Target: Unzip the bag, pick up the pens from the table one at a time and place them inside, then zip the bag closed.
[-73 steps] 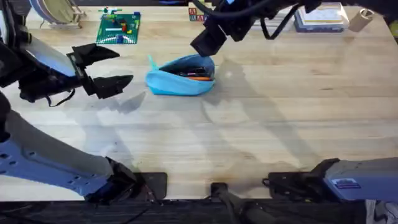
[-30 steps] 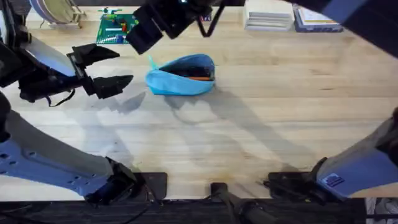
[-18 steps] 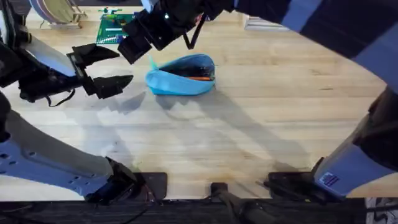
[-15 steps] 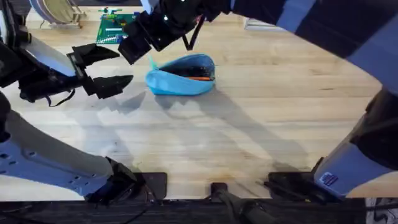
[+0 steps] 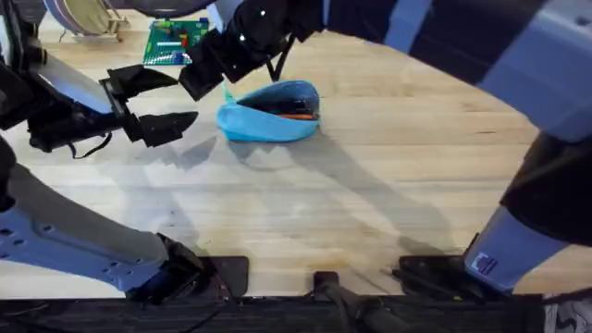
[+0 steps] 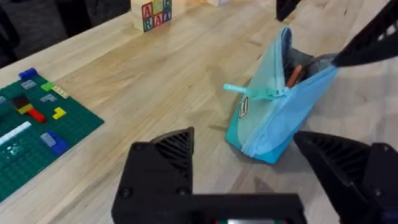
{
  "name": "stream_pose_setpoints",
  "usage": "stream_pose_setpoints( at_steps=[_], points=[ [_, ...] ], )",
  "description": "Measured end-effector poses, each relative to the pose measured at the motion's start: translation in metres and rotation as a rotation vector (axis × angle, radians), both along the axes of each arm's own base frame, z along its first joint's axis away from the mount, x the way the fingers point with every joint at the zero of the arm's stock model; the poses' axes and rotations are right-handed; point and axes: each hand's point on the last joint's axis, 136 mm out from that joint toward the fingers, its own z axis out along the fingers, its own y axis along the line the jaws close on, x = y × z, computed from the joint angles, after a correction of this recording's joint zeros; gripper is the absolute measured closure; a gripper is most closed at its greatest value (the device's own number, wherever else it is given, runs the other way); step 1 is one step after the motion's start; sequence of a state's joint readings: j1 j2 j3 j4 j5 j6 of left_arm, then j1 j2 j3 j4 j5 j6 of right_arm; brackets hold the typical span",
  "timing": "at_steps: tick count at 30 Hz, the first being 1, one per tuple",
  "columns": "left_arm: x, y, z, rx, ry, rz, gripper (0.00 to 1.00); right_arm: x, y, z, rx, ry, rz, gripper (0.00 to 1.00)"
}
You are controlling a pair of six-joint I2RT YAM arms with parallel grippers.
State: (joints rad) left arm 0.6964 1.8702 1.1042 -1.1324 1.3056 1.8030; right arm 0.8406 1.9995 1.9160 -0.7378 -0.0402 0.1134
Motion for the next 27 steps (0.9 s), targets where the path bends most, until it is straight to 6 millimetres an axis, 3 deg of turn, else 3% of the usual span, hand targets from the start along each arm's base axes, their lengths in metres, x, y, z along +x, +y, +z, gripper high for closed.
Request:
stream_pose_setpoints(
  at_steps=[6, 13, 17, 27],
  points=[
    [0.0, 0.0, 0.0, 0.002, -0.002, 0.0, 0.006, 0.003, 0.003, -0.015, -0.017, 0.018, -0.003, 0.005],
    [0.0, 0.0, 0.0, 0.002, -0.002, 0.0, 0.008, 0.006, 0.006, -0.019, -0.013, 0.014, -0.008, 0.005],
    [0.0, 0.0, 0.0, 0.001, -0.002, 0.0, 0.007, 0.01, 0.01, -0.045, -0.036, 0.049, -0.023, 0.005],
    [0.0, 0.0, 0.0, 0.002, -0.002, 0.0, 0.007, 0.015, 0.016, -0.04, -0.006, 0.031, -0.031, 0.005]
  ],
)
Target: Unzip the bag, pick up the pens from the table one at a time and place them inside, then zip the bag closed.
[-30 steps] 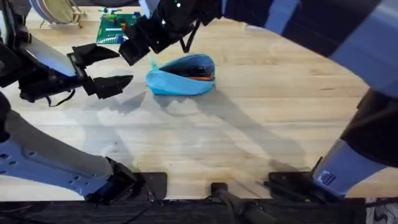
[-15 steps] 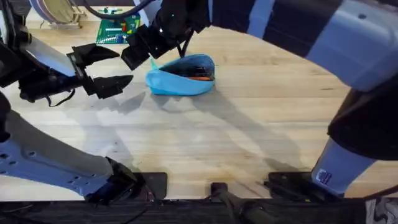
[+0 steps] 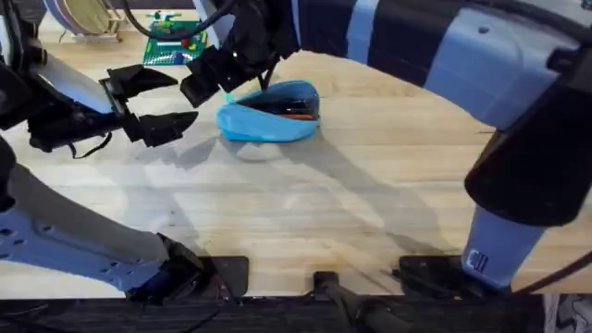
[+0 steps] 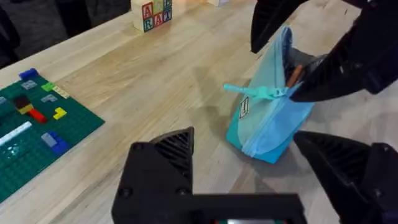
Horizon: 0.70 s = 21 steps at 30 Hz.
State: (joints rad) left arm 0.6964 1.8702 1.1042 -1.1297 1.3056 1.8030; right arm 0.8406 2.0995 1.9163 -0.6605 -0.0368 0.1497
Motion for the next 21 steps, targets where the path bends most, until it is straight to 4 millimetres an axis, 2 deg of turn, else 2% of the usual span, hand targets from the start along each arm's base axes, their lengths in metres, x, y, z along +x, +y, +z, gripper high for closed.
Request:
stream_pose_setpoints(
  at_steps=[6, 13, 21],
  points=[
    [0.0, 0.0, 0.0, 0.001, 0.0, 0.0, 0.007, 0.002, 0.002, -0.006, -0.003, 0.003, 0.0, 0.005],
    [0.0, 0.0, 0.0, 0.0, 0.001, 0.0, 0.007, 0.008, 0.0, -0.034, -0.058, 0.017, -0.018, 0.006],
    [0.0, 0.0, 0.0, 0.001, 0.0, 0.0, 0.007, 0.014, -0.005, -0.036, -0.083, -0.01, -0.045, 0.011]
  ],
)
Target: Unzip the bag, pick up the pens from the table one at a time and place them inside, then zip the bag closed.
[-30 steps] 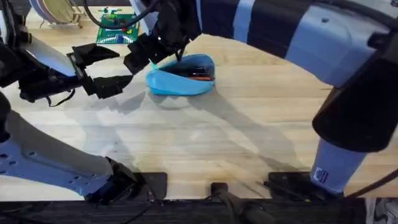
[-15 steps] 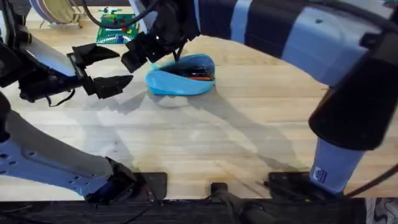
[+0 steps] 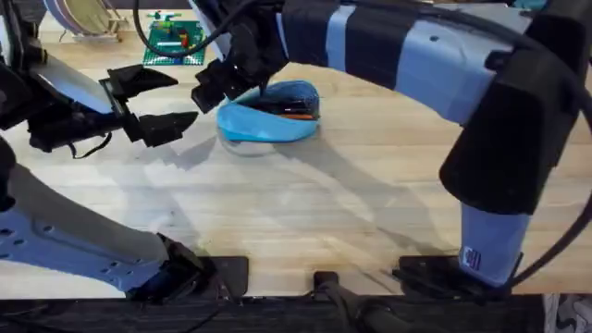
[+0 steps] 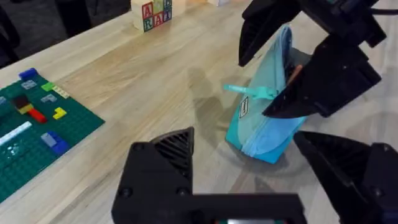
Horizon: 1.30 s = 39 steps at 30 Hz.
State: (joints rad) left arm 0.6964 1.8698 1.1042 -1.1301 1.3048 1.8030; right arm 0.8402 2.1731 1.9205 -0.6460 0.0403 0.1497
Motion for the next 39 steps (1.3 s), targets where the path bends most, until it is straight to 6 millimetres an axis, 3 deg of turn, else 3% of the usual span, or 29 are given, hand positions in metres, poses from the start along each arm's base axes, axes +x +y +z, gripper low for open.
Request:
stream_pose_setpoints(
  at_steps=[10, 14, 22, 28, 31, 36, 39],
  points=[
    [0.0, 0.0, -0.0001, 0.0, 0.0, 0.0, 0.007, -0.0047, -0.0054, -0.0045, -0.026, 0.023, -0.001, 0.065],
    [0.0, 0.0, -0.0001, 0.0, 0.0, 0.0, 0.007, -0.0047, -0.0052, -0.0044, -0.025, 0.023, -0.001, 0.137],
    [0.0, 0.0, -0.0001, 0.0, 0.0, 0.0, 0.007, -0.0055, -0.0043, -0.0043, -0.021, 0.026, 0.0, 0.399],
    [0.0, 0.0, -0.0001, 0.0, 0.0, 0.0, 0.008, -0.0056, -0.0045, -0.0042, -0.022, 0.026, 0.0, 0.714],
    [0.0, 0.0, 0.0, 0.0, 0.0, 0.0, 0.007, -0.0056, -0.0045, -0.0042, -0.022, 0.026, 0.0, 0.763],
    [0.0, 0.0, 0.0, 0.0, 0.0, 0.0, 0.007, -0.0056, -0.0044, -0.0043, -0.022, 0.026, 0.0, 0.956],
    [0.0, 0.0, -0.0001, 0.0, 0.0, 0.0, 0.007, -0.0056, -0.0044, -0.0042, -0.022, 0.026, 0.0, 0.967]
  ],
)
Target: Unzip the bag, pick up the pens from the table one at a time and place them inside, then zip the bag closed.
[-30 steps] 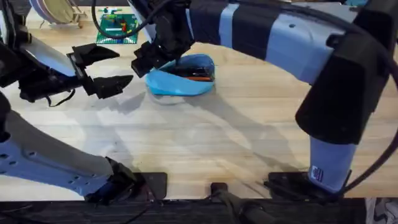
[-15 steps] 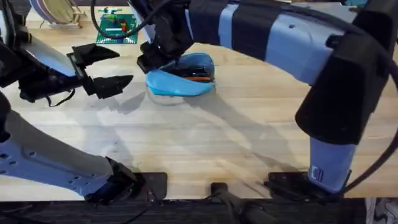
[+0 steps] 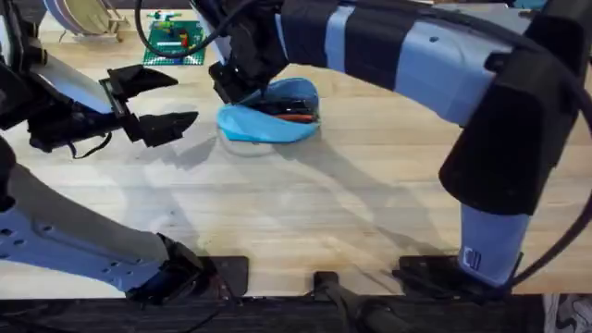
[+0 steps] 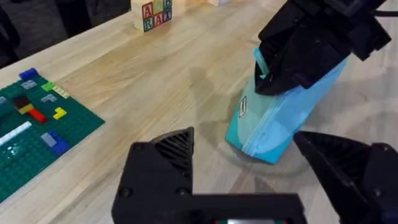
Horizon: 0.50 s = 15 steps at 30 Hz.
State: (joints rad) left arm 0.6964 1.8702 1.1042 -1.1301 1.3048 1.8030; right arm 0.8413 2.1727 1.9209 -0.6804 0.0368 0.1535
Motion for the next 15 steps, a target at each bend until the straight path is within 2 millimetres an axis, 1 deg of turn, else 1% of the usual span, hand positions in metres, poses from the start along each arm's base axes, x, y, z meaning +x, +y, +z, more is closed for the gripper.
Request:
stream_pose_setpoints(
  at_steps=[15],
  points=[
    [0.0, 0.0, 0.0001, 0.0, 0.0, 0.0, 0.008, 0.004, 0.0045, 0.0044, 0.021, -0.019, 0.0, 0.97]
  ],
)
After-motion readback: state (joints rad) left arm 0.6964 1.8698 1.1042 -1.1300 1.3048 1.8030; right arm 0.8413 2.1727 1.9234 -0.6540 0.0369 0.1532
